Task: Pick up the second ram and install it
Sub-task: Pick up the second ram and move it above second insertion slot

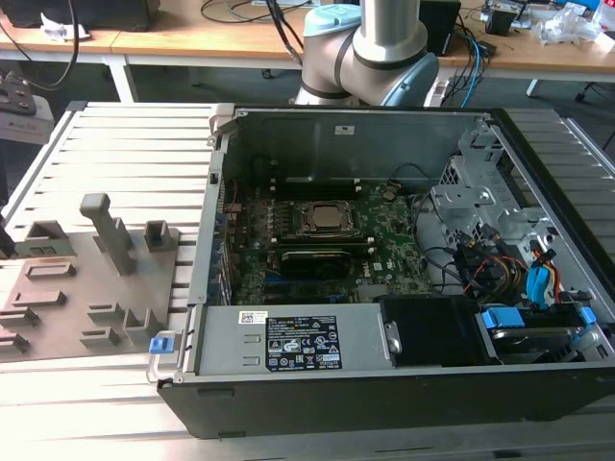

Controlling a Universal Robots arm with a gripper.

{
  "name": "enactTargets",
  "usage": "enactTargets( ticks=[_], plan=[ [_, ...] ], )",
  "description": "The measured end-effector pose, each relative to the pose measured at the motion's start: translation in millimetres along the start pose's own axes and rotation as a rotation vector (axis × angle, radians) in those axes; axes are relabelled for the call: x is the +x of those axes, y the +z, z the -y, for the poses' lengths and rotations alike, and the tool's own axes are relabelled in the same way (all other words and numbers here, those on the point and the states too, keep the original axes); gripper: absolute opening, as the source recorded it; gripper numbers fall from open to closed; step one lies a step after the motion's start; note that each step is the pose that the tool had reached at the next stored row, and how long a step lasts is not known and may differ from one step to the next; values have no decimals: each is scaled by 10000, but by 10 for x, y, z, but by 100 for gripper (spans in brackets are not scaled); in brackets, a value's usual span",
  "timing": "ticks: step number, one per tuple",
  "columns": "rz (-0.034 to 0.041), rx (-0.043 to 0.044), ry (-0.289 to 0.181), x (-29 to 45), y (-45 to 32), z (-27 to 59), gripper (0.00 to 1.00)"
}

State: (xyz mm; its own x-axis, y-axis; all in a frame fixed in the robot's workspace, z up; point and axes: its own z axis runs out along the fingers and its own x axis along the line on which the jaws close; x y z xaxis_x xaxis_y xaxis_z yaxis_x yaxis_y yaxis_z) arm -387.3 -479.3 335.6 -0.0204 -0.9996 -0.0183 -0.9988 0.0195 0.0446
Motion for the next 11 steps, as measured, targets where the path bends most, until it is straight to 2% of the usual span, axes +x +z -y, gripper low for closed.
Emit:
enactTargets(
  ticks=[2,11],
  plan=[
    [0,0,0,-1,-52,-2,14],
    [0,0,0,-3,-150,-7,14]
  ],
)
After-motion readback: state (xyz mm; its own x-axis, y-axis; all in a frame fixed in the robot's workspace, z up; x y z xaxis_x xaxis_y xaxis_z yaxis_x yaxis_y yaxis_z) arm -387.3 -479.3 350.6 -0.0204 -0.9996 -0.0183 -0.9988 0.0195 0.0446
